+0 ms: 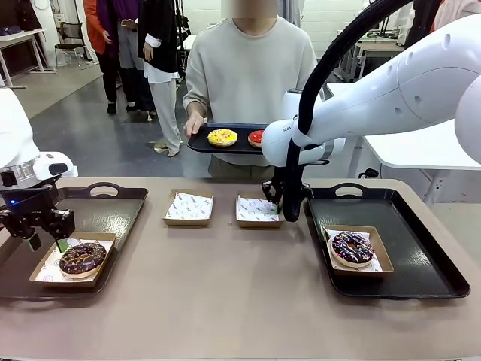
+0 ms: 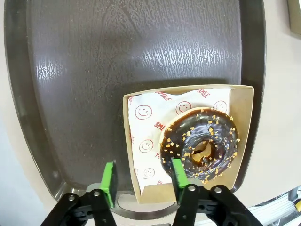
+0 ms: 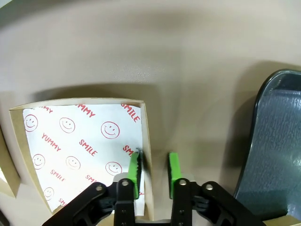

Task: Individually package the donuts and arrange them on the tray.
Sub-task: Place the picked Paper togo box on the Handle tray while simultaneously picking up another Paper togo box from the table with the other hand.

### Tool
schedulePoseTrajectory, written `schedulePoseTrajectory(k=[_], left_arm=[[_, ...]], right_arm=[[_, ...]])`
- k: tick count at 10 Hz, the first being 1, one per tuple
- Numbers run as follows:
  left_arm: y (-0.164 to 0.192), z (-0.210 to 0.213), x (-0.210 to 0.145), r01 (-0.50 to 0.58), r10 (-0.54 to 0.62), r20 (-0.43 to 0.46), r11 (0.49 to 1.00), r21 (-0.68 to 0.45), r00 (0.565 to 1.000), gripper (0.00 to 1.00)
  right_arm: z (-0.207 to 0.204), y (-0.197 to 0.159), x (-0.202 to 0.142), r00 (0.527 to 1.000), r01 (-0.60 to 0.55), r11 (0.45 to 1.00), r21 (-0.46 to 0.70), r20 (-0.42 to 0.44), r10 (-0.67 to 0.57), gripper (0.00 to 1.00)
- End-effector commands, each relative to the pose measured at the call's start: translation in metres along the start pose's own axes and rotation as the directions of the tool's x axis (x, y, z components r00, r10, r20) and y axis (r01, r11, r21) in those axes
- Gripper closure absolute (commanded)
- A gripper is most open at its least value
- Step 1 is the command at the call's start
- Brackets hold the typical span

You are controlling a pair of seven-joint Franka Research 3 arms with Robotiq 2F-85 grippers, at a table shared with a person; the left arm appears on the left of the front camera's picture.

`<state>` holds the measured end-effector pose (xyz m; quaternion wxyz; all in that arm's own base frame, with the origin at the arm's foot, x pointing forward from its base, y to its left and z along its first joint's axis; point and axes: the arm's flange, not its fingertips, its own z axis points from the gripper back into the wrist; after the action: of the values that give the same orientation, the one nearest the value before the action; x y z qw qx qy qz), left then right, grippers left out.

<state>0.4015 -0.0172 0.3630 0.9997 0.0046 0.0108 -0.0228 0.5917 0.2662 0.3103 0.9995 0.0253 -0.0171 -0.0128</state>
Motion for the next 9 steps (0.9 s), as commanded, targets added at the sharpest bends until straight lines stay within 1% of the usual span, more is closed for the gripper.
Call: schedulePoseTrajectory(k=[1,8,9], left_arm=[[0.001,0.002,0.001,-0.02,0.02,0.001,1.0,-0.009,1.0,0.0],[0.004,0.006,-0.002,-0.012,0.012,-0.001,1.0,-0.028,1.0,0.0],[0.01,0.014,-0.009,0.026,-0.024,0.014,0.991,-0.128,1.0,0.0]], right_arm=[[-0.004,0.002,0.002,0.999,0.018,0.999,-0.027,0.031,-0.018,1.0],[0.001,0.002,0.001,1.0,0.015,1.0,-0.021,0.028,-0.014,1.0],[0.02,-0.003,-0.002,0.999,0.024,1.0,-0.006,0.037,-0.024,1.0]])
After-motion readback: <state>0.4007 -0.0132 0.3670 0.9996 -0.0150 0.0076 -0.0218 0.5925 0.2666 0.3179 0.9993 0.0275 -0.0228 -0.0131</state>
